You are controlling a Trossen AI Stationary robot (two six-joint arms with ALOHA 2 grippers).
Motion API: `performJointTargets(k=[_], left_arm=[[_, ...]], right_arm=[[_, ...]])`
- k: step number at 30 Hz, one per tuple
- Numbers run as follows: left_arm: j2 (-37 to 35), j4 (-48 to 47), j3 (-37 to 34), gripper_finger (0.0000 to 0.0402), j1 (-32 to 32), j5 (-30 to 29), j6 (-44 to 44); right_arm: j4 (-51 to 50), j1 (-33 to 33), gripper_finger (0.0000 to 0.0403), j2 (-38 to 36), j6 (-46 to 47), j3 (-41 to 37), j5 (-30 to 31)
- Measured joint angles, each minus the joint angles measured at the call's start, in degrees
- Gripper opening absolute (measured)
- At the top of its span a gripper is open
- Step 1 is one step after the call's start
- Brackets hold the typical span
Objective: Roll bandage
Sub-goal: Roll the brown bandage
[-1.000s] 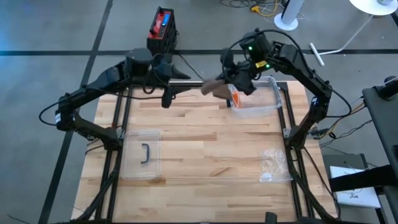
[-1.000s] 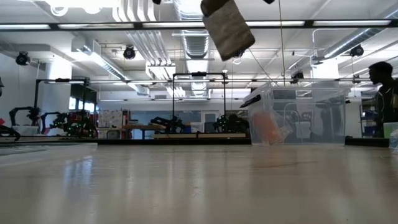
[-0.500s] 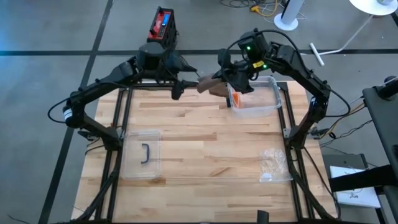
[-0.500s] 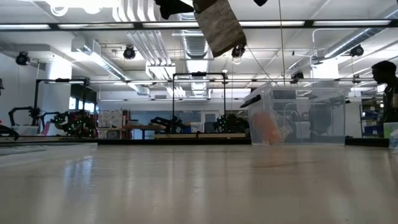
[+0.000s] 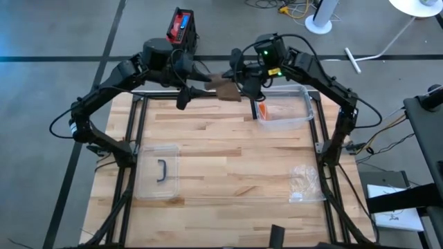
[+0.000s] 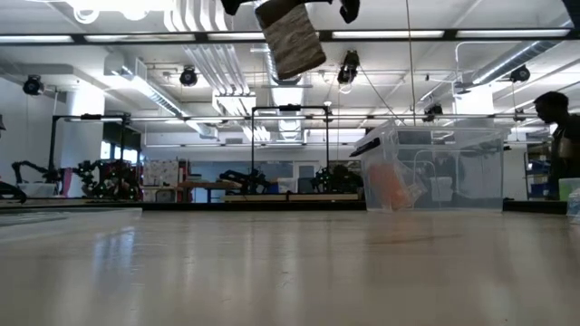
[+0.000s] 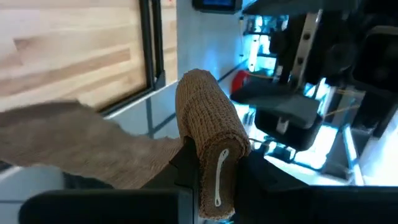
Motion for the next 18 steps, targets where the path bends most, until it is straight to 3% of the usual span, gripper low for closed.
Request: performJointTargets(k=[12,18], left_arm=[[-0.13,-2.78,0.46,0.0230,0.04,-6.60,4.43],[-0.33,-2.70,0.77,0.0226,0.07,-6.98,5.84]], right_arm=[[3.55,1.10,0.0050,1.27,-4.60,0.00,1.35],[3.90,1.17,0.0050,1.27,-4.46,0.00,1.06]])
